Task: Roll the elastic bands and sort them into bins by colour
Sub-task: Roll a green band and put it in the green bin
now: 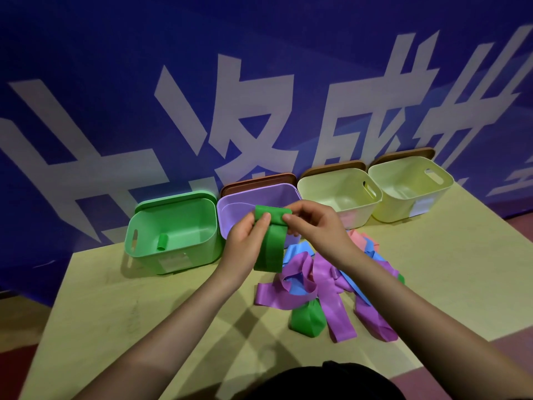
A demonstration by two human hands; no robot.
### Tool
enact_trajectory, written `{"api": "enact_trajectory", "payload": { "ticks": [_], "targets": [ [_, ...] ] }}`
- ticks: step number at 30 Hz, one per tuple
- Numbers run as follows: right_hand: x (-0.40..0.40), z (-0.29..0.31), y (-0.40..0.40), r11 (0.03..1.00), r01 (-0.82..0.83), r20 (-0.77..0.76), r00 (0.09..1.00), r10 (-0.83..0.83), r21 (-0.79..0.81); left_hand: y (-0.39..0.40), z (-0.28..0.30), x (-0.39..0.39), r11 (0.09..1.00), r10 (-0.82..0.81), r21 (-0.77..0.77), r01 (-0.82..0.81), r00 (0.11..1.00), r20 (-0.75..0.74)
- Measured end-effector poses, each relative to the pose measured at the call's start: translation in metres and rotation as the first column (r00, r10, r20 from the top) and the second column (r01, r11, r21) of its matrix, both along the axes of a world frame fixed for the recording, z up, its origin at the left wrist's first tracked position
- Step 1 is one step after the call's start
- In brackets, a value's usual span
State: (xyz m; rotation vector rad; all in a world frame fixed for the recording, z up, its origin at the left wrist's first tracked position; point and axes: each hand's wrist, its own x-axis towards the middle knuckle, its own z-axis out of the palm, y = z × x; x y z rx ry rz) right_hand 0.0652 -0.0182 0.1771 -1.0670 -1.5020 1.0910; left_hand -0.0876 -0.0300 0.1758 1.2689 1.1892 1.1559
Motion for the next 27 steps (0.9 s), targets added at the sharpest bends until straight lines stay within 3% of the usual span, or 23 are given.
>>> {"api": "enact_trajectory", "payload": {
  "ticks": [4, 8, 10, 13, 18, 20, 22, 24, 27],
  "targets": [
    [0.000, -0.001, 0.001, 0.999, 0.033, 0.014, 0.999, -0.033, -0.009, 0.003, 0.001, -0.004, 0.999, -0.032, 0.024, 0.034, 0.996, -0.083],
    [-0.003, 0.000, -0.003, 0.999, 0.016, -0.004, 1.000, -0.016, -0.028, 0.008, -0.001, -0.005, 0.979, 0.035, 0.205, 0.004, 0.982, -0.186],
    [-0.005, 0.001, -0.005, 0.999, 0.007, -0.040, 0.999, -0.009, -0.035, 0.009, -0.001, -0.004, 0.975, 0.044, 0.224, -0.001, 0.982, -0.184],
    [-0.007, 0.001, -0.006, 0.998, 0.019, -0.097, 0.995, -0.025, -0.063, 0.010, -0.002, -0.001, 0.996, 0.008, 0.094, 0.002, 0.995, -0.100],
    [-0.008, -0.003, -0.001, 0.989, 0.129, -0.097, 0.986, -0.136, -0.073, 0.009, -0.004, 0.001, 0.953, -0.028, -0.289, 0.089, 0.978, 0.207],
    [-0.007, -0.008, 0.002, 0.984, 0.174, 0.006, 0.985, -0.174, 0.027, 0.009, -0.006, 0.000, 0.943, -0.011, -0.323, 0.083, 0.976, 0.217],
    [-0.003, -0.012, 0.003, 0.952, 0.158, 0.228, 0.949, -0.220, 0.263, 0.009, -0.008, -0.002, 0.950, -0.020, -0.300, 0.084, 0.977, 0.210],
    [-0.001, -0.014, 0.005, 0.872, 0.038, 0.412, 0.871, -0.269, 0.488, 0.007, -0.009, -0.003, 0.958, -0.027, -0.275, 0.086, 0.977, 0.212],
    [0.000, -0.014, 0.008, 0.777, -0.121, 0.531, 0.792, -0.299, 0.618, 0.007, -0.011, -0.004, 0.964, 0.000, -0.259, 0.064, 0.970, 0.242]
  ]
}}
